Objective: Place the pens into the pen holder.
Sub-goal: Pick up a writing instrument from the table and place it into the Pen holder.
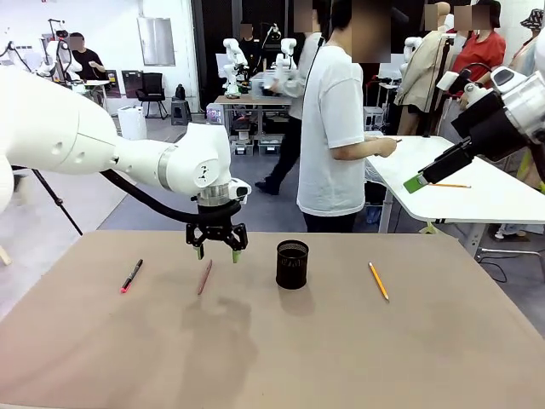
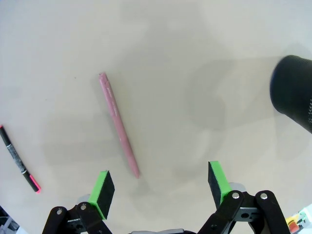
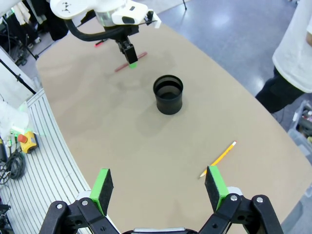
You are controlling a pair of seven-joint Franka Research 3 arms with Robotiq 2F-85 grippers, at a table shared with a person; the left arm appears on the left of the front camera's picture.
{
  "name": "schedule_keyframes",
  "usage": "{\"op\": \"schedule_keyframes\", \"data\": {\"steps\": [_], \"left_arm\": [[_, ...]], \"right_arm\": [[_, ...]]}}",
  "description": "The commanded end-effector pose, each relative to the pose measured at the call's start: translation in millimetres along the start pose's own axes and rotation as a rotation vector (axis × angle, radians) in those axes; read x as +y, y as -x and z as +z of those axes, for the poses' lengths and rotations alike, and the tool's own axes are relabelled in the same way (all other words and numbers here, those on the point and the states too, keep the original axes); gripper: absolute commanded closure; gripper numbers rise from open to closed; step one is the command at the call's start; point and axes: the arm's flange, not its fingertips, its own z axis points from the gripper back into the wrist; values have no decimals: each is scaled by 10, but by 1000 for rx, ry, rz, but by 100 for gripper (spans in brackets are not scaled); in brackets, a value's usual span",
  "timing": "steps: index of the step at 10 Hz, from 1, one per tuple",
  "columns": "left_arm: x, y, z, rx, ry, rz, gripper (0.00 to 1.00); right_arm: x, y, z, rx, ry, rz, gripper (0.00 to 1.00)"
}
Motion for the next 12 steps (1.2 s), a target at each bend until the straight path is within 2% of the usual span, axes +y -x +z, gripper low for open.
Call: {"op": "schedule_keyframes", "data": {"steps": [1, 8, 12], "left_arm": [[75, -240, -92, 21, -9, 30, 0], [325, -574, -458, 51, 11, 76, 0], [404, -636, -583, 64, 17, 85, 0]], "right_arm": [[-11, -21, -6, -23, -15, -5, 0], [-11, -21, -6, -23, -15, -5, 0], [-11, -21, -6, -23, -15, -5, 0]]}}
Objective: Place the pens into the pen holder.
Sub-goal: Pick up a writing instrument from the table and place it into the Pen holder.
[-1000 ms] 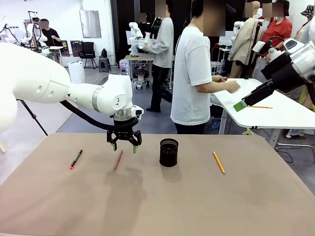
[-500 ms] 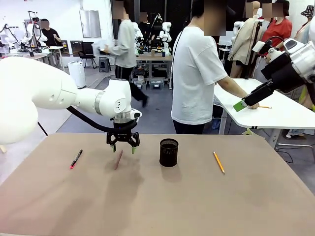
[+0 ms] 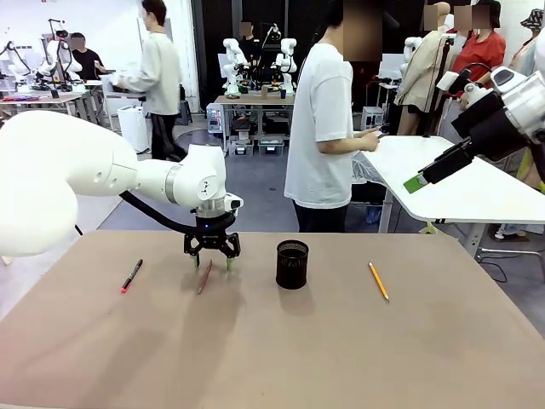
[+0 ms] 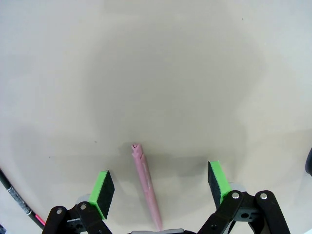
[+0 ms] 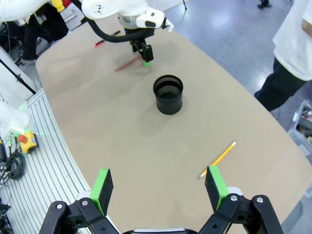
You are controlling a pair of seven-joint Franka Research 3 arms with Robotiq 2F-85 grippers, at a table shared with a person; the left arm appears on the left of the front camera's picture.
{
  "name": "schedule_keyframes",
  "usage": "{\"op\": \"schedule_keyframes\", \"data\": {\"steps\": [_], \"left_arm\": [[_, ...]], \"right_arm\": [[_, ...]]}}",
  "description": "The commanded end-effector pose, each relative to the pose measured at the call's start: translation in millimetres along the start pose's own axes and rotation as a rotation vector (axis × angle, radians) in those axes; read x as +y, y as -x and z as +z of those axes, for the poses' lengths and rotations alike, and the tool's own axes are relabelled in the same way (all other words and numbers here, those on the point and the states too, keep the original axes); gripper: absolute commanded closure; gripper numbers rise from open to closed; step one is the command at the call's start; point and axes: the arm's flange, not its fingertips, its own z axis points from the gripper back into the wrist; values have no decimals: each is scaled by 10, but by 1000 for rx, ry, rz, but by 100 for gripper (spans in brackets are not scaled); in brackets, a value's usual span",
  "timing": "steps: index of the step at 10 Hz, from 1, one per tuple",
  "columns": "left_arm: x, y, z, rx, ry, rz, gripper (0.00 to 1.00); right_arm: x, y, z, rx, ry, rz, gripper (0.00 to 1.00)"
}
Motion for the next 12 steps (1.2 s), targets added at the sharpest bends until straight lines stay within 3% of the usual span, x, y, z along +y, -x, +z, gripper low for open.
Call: {"op": "schedule_keyframes", "data": {"steps": [1, 6, 10, 12], "left_arm": [[65, -66, 21, 14, 13, 7, 0], [96, -29, 18, 58, -2, 30, 98], [89, -6, 2, 77, -4, 23, 100], [131, 26, -23, 94, 112, -40, 100]], "right_arm": [[-11, -21, -5, -23, -15, -5, 0], [-11, -21, -5, -23, -15, -5, 0], [-11, -21, -5, -23, -15, -5, 0], [-11, -21, -5, -23, -15, -5, 0]]}}
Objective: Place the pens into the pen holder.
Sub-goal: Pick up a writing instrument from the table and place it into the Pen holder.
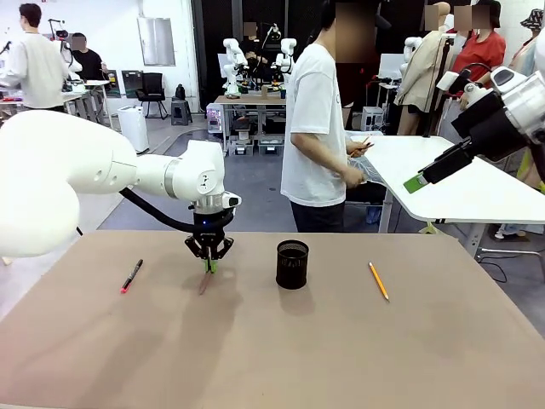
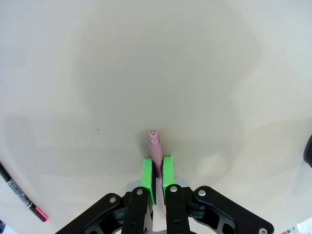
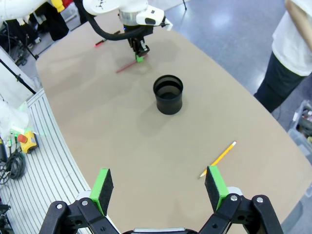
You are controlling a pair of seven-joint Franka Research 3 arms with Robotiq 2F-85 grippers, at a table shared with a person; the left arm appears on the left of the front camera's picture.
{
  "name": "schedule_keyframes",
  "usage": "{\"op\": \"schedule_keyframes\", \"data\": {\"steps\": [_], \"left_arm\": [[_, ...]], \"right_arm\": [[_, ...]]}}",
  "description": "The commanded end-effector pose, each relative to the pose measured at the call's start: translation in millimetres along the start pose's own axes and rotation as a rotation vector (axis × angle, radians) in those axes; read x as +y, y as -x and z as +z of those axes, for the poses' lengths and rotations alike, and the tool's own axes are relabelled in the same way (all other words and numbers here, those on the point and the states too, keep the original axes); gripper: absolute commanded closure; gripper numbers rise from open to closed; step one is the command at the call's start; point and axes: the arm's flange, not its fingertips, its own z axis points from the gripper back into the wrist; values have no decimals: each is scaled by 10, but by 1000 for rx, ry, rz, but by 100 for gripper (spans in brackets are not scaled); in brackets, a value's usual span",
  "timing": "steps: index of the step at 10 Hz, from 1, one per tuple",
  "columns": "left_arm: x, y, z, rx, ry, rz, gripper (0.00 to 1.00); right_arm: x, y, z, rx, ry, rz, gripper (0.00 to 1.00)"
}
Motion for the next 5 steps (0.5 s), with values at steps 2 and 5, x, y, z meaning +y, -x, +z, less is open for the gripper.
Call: {"op": "schedule_keyframes", "data": {"steps": [2, 5], "left_arm": [[193, 102, -38, 71, 274, -158, 100], [438, 292, 213, 41, 511, -420, 100]], "right_arm": [[-11, -21, -6, -23, -15, -5, 0], [-11, -21, -6, -23, -15, -5, 0]]}}
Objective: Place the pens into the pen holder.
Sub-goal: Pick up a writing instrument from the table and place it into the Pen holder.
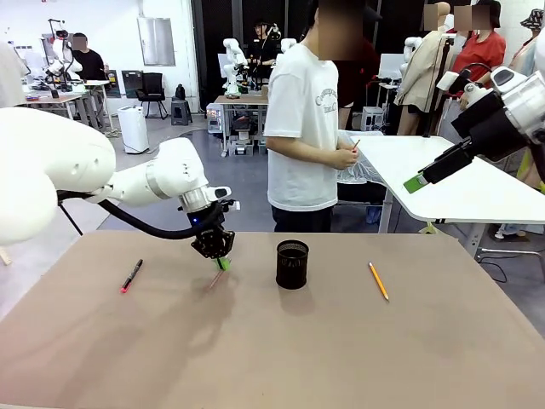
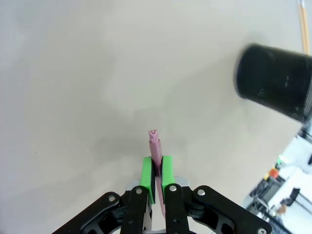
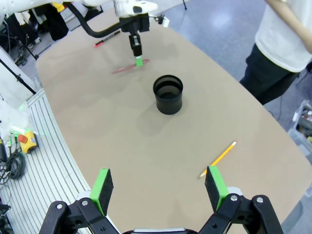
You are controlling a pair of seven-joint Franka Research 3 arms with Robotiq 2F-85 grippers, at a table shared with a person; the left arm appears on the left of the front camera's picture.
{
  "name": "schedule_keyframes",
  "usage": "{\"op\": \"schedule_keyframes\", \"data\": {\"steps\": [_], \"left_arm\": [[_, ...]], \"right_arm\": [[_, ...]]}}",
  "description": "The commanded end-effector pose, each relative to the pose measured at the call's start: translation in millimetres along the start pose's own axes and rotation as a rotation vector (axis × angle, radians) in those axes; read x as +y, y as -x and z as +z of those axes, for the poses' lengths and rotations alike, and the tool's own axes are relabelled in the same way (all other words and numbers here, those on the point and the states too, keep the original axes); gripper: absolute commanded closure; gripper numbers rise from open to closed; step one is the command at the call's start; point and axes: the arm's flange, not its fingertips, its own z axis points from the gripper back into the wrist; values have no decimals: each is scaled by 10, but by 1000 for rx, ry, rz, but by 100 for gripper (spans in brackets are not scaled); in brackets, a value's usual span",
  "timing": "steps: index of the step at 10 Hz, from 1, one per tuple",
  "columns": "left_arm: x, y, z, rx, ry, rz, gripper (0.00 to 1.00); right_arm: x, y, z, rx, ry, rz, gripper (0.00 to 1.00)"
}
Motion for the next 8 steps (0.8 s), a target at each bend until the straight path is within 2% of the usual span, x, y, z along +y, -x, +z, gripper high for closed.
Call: {"op": "schedule_keyframes", "data": {"steps": [1, 2, 5, 8], "left_arm": [[62, 347, 223, 6, 128, -149, 100], [65, 437, 336, -33, 167, -231, 100], [52, 746, 674, -315, 318, -585, 100], [153, 976, 970, -614, 452, -700, 100]], "right_arm": [[-10, -21, -5, -23, -15, -4, 0], [-10, -21, -5, -23, -15, -4, 0], [-10, -21, -5, -23, -15, -4, 0], [-10, -21, -5, -23, -15, -4, 0]]}}
